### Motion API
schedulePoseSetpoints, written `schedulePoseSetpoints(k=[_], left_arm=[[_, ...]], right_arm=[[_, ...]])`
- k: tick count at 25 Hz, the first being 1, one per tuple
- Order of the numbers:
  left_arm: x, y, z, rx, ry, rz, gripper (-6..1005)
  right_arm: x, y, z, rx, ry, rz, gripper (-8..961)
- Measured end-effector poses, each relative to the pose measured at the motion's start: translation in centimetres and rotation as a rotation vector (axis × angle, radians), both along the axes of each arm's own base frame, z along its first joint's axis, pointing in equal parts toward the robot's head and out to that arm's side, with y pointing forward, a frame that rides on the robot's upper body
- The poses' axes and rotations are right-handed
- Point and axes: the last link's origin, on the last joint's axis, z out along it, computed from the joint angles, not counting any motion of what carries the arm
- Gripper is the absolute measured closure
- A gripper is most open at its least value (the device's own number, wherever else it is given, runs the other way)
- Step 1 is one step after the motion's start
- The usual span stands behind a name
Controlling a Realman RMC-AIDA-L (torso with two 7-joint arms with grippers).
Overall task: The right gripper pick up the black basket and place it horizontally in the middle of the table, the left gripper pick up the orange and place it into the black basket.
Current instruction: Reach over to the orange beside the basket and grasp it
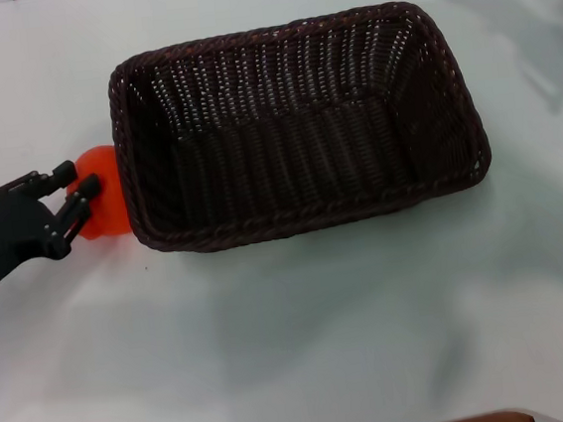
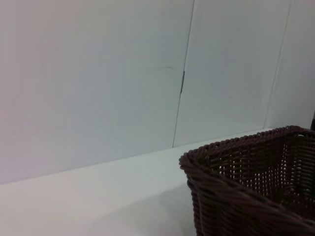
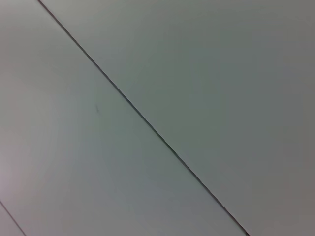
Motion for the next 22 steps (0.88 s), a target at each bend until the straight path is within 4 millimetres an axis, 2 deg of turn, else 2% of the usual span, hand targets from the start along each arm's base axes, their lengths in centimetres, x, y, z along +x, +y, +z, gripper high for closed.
schedulePoseSetpoints(k=[5, 14, 21, 22], left_arm=[[-0.1, -0.1, -0.2, -0.015, 0.011, 0.0, 760], [0.0, -0.1, -2.1, -0.059, 0.089, 0.006, 403], [0.3, 0.1, -2.0, -0.052, 0.108, -0.014, 124], [0.3, 0.1, -1.9, -0.052, 0.109, -0.014, 162]], right_arm=[[0.0, 0.0, 0.0, -0.003, 0.003, -0.001, 101], [-0.1, 0.1, -0.1, -0.008, 0.009, 0.002, 101], [-0.2, 0.1, -0.3, -0.011, 0.016, 0.001, 101], [-0.2, 0.1, -0.3, -0.011, 0.017, 0.001, 101]])
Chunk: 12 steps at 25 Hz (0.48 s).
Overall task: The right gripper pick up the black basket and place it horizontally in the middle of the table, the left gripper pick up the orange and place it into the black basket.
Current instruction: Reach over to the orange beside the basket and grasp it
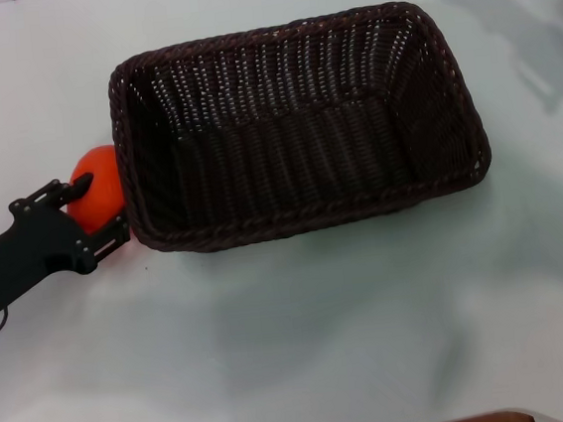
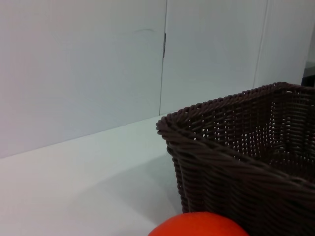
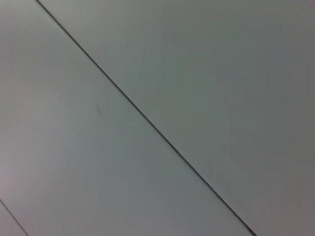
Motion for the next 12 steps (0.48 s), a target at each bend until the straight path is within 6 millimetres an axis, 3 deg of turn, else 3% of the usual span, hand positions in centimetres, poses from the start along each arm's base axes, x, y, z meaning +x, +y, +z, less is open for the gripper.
schedulePoseSetpoints(k=[4, 7, 12], left_arm=[[-0.09, 0.0, -0.1, 0.004, 0.005, 0.007, 315], [-0.12, 0.03, -0.26, 0.007, 0.009, 0.014, 553], [-0.12, 0.07, -0.3, 0.009, 0.009, 0.017, 611]], right_arm=[[0.02, -0.02, -0.08, -0.001, 0.005, -0.002, 101], [0.05, -0.04, -0.19, -0.003, 0.011, -0.004, 101], [0.09, -0.08, -0.32, -0.003, 0.014, -0.006, 101]])
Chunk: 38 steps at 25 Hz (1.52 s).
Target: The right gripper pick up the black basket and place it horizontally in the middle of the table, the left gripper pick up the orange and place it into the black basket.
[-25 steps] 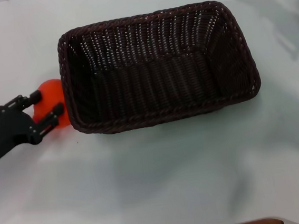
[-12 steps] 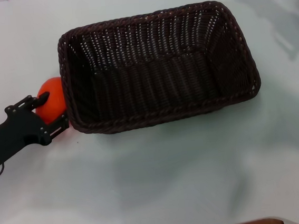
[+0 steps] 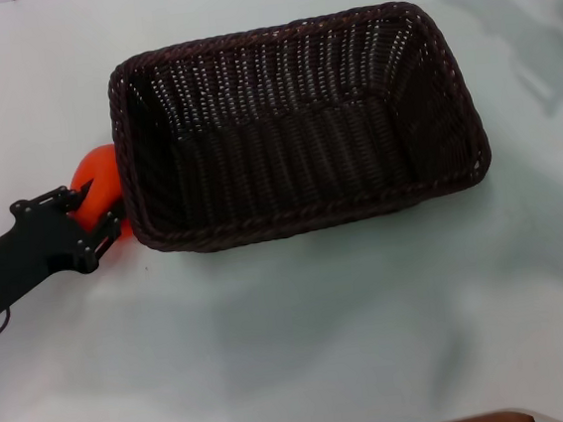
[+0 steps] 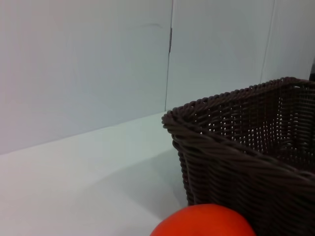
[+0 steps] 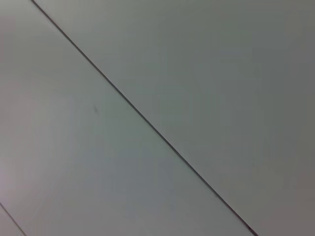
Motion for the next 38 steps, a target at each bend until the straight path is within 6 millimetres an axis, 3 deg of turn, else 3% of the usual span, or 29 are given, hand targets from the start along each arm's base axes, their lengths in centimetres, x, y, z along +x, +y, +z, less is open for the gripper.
schedulePoseSetpoints(k=[5, 14, 19, 23, 31, 35, 38], left_arm=[[-0.3, 0.2, 1.2, 0.046, -0.035, 0.018, 641], [-1.2, -0.4, 6.8, 0.261, -0.203, 0.035, 692], [0.8, -1.6, 8.4, 0.271, -0.324, -0.109, 735], [3.5, -2.4, 7.6, 0.206, -0.409, -0.248, 773], [8.4, -2.1, 2.6, -0.01, -0.505, -0.371, 816], [8.9, -0.5, 0.5, -0.029, -0.523, -0.279, 826], [8.9, -0.2, 0.1, -0.028, -0.51, -0.261, 728]], right_arm=[[0.1, 0.0, 0.0, 0.006, 0.007, -0.006, 101], [0.0, 0.1, 0.0, 0.006, 0.008, -0.003, 101], [-0.3, 0.4, 0.0, 0.006, 0.009, 0.006, 101], [-0.5, 0.6, -0.1, 0.005, 0.01, 0.012, 101], [-0.6, 0.7, -0.6, -0.001, 0.015, 0.013, 101], [-0.5, 0.7, -0.9, -0.006, 0.021, 0.003, 101], [-0.5, 0.6, -0.9, -0.006, 0.02, 0.002, 101]])
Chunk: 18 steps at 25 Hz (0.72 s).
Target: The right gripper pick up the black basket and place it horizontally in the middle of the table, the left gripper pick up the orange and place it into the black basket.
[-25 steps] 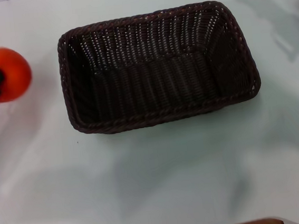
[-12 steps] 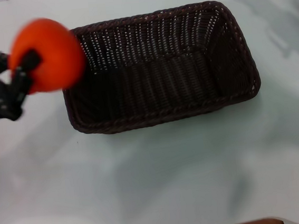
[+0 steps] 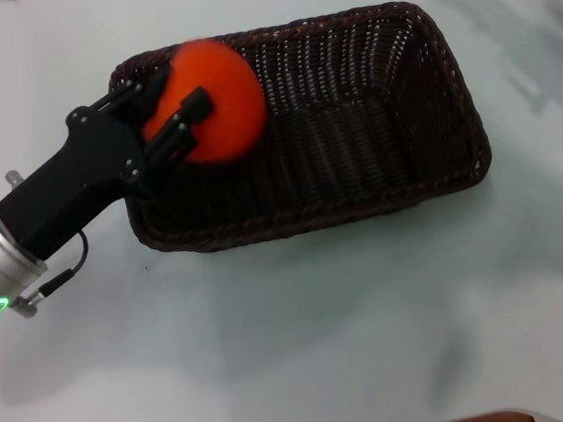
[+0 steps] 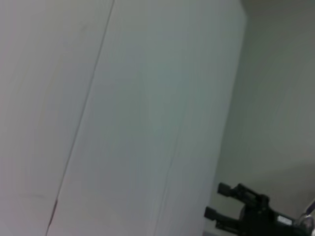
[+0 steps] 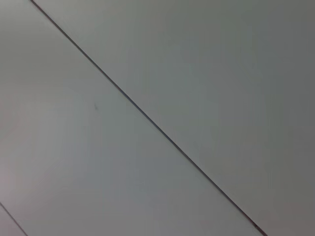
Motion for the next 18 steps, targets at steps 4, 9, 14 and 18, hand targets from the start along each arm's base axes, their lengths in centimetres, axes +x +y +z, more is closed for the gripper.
schedulePoseSetpoints(k=[4, 9, 14, 18], left_arm=[[-0.2, 0.2, 0.2, 0.034, 0.016, 0.009, 595], [-2.9, -0.1, 1.8, 0.187, 0.067, 0.093, 421], [-7.5, -1.0, 4.8, 0.418, 0.054, 0.329, 163], [-10.8, -2.4, 7.1, 0.578, -0.012, 0.531, 121]], right_arm=[[0.1, -0.2, 0.0, 0.003, -0.007, -0.002, 101], [0.0, -0.5, -0.2, 0.025, -0.038, 0.018, 101], [0.5, -1.5, -0.6, 0.16, -0.13, 0.034, 101], [1.3, -3.2, -1.2, 0.366, -0.223, -0.013, 101]])
